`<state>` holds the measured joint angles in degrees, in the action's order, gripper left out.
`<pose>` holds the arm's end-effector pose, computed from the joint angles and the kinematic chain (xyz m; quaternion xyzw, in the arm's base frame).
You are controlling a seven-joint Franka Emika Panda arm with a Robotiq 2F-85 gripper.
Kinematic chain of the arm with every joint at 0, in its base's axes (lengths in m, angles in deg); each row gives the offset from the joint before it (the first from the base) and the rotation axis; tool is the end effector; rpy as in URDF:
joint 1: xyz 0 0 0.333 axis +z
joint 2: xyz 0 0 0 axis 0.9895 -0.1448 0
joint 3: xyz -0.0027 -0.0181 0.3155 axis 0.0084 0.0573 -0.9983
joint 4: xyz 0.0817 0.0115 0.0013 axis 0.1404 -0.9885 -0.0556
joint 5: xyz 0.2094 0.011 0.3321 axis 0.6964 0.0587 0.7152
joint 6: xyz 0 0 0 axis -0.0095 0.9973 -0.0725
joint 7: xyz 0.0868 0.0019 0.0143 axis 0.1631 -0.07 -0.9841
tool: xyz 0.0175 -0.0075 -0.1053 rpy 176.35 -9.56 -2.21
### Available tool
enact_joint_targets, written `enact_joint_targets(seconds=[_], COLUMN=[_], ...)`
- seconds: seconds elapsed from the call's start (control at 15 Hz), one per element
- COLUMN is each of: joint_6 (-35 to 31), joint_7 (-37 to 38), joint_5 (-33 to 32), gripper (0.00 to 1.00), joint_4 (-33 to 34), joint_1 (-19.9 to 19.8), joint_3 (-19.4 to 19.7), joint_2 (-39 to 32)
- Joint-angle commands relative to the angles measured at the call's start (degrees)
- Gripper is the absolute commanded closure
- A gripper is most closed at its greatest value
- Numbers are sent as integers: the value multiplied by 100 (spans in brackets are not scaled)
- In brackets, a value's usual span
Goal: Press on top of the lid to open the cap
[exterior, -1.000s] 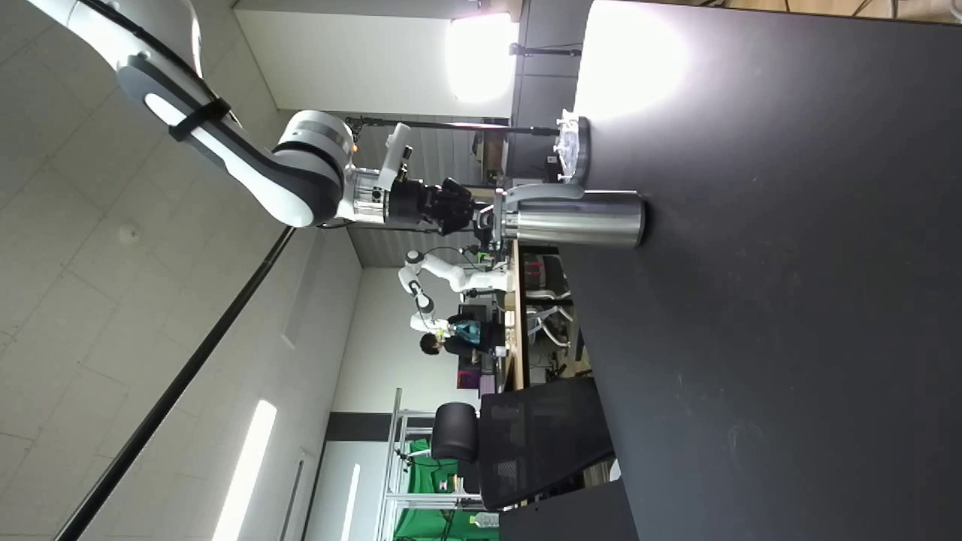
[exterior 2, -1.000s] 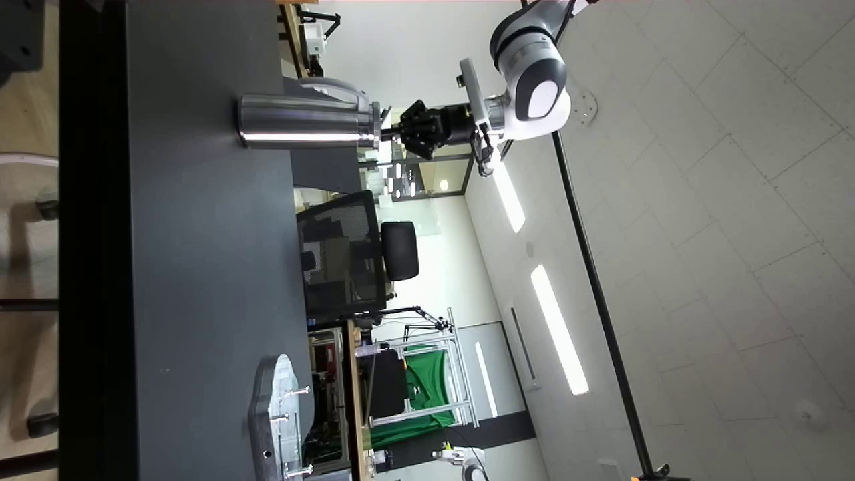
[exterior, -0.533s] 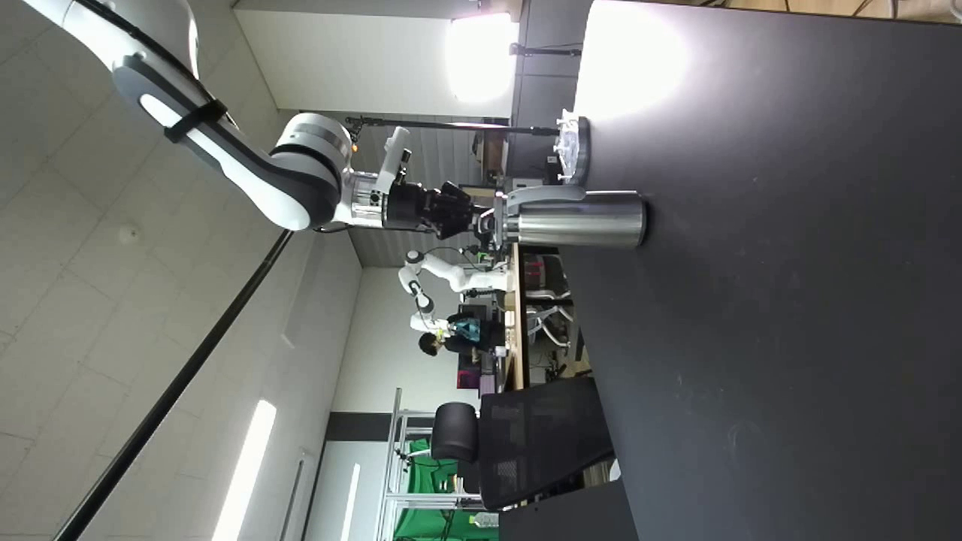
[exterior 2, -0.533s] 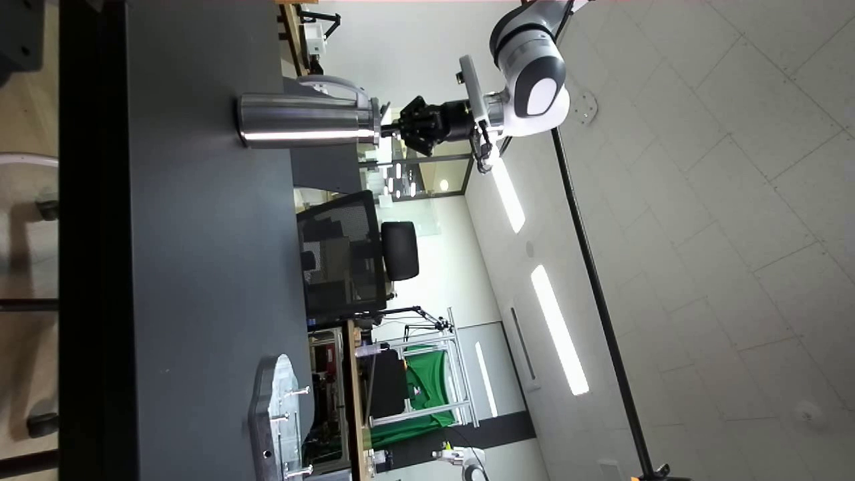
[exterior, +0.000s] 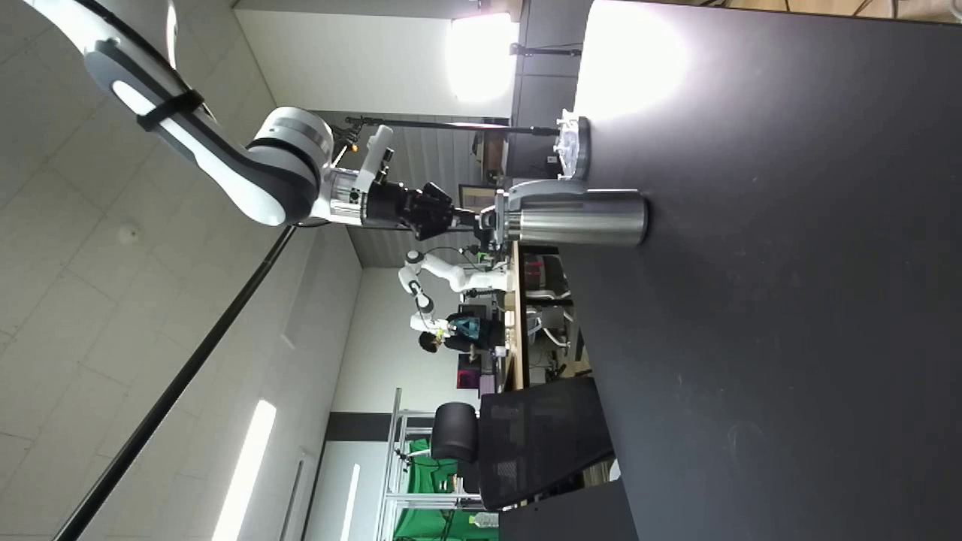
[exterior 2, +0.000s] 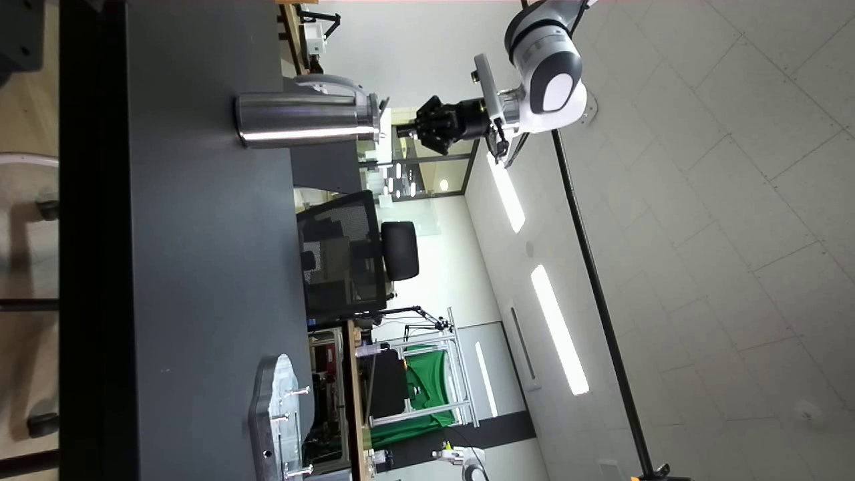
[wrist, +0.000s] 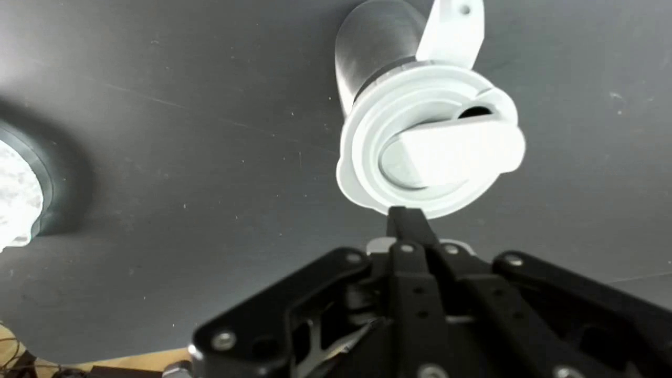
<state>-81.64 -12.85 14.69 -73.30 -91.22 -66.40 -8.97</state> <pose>0.5600 -0.1664 0.4044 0.9914 -0.0857 0.0991 0.0006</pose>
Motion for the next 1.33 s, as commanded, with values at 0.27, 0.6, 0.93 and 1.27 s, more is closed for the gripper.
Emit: enact_joint_targets(seconds=[0.27, 0.6, 0.93, 1.27], joint_6=[36, 60, 14, 14], joint_7=[50, 147, 6, 6], joint_5=[15, -82, 6, 6], gripper=[74, 46, 39, 39], joint_4=[-271, -503, -454, -455], joint_1=[171, 212, 214, 214], joint_3=[-50, -48, -27, -27], joint_2=[901, 1063, 923, 925])
